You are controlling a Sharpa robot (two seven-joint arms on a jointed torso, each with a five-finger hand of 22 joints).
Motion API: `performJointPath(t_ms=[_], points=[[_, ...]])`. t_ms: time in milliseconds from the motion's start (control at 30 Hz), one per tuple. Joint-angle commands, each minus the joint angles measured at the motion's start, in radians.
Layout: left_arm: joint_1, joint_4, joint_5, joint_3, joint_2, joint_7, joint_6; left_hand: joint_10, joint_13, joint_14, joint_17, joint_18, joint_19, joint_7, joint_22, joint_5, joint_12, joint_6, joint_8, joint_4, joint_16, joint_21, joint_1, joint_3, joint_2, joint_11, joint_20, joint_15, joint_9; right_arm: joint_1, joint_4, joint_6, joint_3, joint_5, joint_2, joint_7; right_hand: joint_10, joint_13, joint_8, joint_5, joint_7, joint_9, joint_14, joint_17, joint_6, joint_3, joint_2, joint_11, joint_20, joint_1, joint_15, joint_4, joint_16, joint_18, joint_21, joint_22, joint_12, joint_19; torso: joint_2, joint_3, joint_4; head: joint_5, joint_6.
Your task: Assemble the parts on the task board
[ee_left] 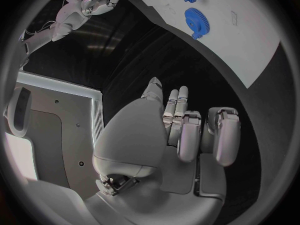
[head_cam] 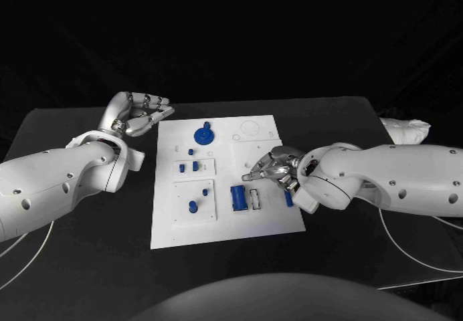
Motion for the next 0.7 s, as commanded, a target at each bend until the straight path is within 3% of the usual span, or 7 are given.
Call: performJointPath(t_ms=[33,233,433,700], points=[[0.001,0.003,-0.003,0.001,0.001,0.008,0.013,0.004,0.000,0.106,0.263,-0.007,0.107,-0.001,0.263,0.007,0.000,0.005,-0.004,0.000,0.003,0.002,-0.002,-0.006,0.011,0.000,-0.002,-0.002,-0.002,-0.002,0.000,-0.006,0.000,0.021,0.000,0.090,0.104,0.263,-0.025,-0.002,0.005,-0.019,0.104,0.263,-0.022,-0.002,-0.010,0.008,0.011,0.005,0.009,-0.001,0.004,-0.007,0.004,0.263,-0.003,0.103,0.000,-0.0005,0.0005,0.000,0.000],[0.001,0.004,-0.003,0.001,0.001,0.008,0.013,0.004,0.000,0.106,0.263,-0.007,0.107,-0.001,0.263,0.007,0.000,0.005,-0.004,0.000,0.003,0.002,-0.001,-0.007,0.012,0.000,-0.002,-0.002,-0.002,-0.004,0.003,0.034,0.000,-0.010,-0.001,0.111,0.104,0.263,-0.092,-0.009,0.016,-0.100,0.104,0.263,-0.044,0.000,-0.014,0.008,0.017,0.012,0.011,0.003,0.004,-0.007,0.004,0.263,-0.003,0.103,0.000,-0.0005,0.0003,-0.002,0.000],[0.001,0.004,-0.003,0.001,0.001,0.008,0.013,0.004,0.000,0.106,0.263,-0.007,0.107,-0.001,0.263,0.007,0.000,0.005,-0.004,0.000,0.003,0.002,-0.001,-0.007,0.012,0.000,-0.002,-0.002,-0.002,-0.008,0.003,0.106,0.000,-0.063,0.000,0.106,0.104,0.263,-0.163,-0.027,0.007,-0.195,0.104,0.263,-0.056,0.002,-0.016,0.001,0.012,0.023,0.005,0.003,0.004,-0.007,0.004,0.263,-0.003,0.103,0.000,0.0001,0.0001,-0.001,0.000],[0.001,0.003,-0.004,0.001,0.002,0.007,0.014,0.004,0.000,0.106,0.263,-0.007,0.107,-0.001,0.263,0.007,0.000,0.005,-0.004,0.000,0.003,0.002,-0.001,-0.007,0.012,0.000,-0.002,-0.002,-0.002,-0.013,-0.007,0.150,0.000,-0.113,0.016,0.087,0.104,0.263,-0.191,-0.034,-0.001,-0.243,0.104,0.263,-0.048,0.006,-0.014,-0.006,0.007,0.034,0.001,0.001,0.004,-0.007,0.004,0.263,-0.003,0.103,0.000,0.0002,0.0003,-0.002,0.000]])
